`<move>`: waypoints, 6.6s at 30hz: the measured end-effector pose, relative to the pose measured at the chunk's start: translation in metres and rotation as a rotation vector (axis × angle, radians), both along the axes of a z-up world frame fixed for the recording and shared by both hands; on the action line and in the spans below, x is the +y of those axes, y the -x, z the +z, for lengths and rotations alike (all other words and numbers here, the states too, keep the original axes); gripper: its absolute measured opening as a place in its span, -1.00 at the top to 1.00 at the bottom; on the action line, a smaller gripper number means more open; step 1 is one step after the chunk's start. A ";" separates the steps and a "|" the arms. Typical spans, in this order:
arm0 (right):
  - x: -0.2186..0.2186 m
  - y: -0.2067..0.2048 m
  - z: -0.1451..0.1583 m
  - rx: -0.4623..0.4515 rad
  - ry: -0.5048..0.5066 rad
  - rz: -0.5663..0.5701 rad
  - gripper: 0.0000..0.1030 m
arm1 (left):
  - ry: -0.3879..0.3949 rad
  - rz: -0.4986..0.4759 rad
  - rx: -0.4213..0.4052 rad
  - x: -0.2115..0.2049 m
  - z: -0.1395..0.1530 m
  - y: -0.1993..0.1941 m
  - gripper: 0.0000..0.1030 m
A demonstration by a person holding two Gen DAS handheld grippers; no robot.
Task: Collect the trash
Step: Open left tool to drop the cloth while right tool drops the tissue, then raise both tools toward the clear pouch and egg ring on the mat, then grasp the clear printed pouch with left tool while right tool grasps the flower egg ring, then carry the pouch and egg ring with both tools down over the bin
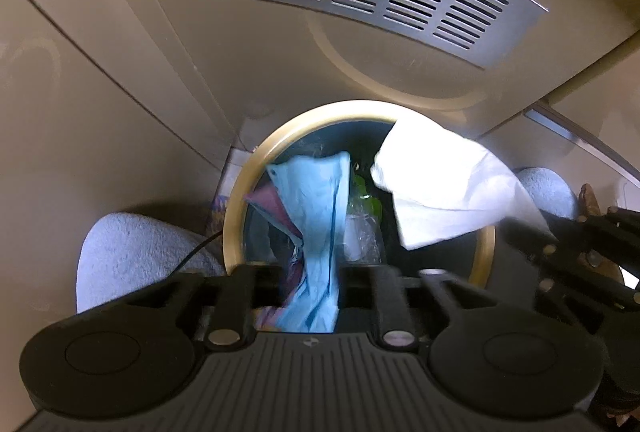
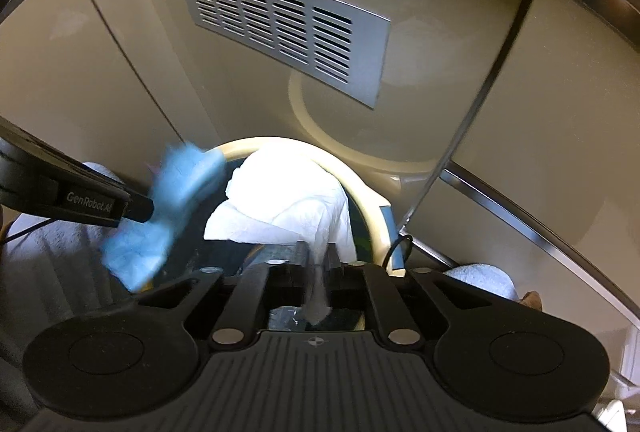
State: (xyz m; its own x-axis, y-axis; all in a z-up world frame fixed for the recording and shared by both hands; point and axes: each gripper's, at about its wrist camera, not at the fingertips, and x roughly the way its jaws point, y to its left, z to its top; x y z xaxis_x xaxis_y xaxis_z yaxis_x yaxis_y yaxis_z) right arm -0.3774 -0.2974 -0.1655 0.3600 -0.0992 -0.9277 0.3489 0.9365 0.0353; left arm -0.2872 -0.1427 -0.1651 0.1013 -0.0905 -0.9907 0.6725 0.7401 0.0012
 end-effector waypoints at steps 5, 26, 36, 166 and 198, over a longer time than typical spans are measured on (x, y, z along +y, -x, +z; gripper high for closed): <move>-0.002 0.003 0.000 -0.010 -0.021 -0.014 -0.43 | 0.025 -0.011 -0.074 0.003 0.010 0.002 -0.78; 0.022 0.026 0.039 -0.047 0.067 0.089 -0.78 | -0.002 0.035 -0.148 0.031 0.044 0.024 -0.99; 0.033 0.029 0.047 -0.070 0.121 0.121 -0.80 | -0.033 0.004 -0.146 0.033 0.044 0.034 -0.99; 0.015 0.085 0.141 -0.415 0.193 0.096 -0.15 | 0.313 0.079 -0.290 0.086 0.159 0.049 0.73; 0.027 0.067 0.111 -0.328 0.116 0.131 -0.16 | 0.212 -0.029 -0.103 0.059 0.110 0.056 0.72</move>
State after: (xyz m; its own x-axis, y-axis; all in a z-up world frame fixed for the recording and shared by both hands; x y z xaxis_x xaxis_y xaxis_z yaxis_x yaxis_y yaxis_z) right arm -0.4441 -0.2707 -0.0548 0.6527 -0.1303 -0.7463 0.2139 0.9767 0.0166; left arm -0.3434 -0.0834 -0.0550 0.1951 -0.2996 -0.9339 0.6979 0.7114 -0.0824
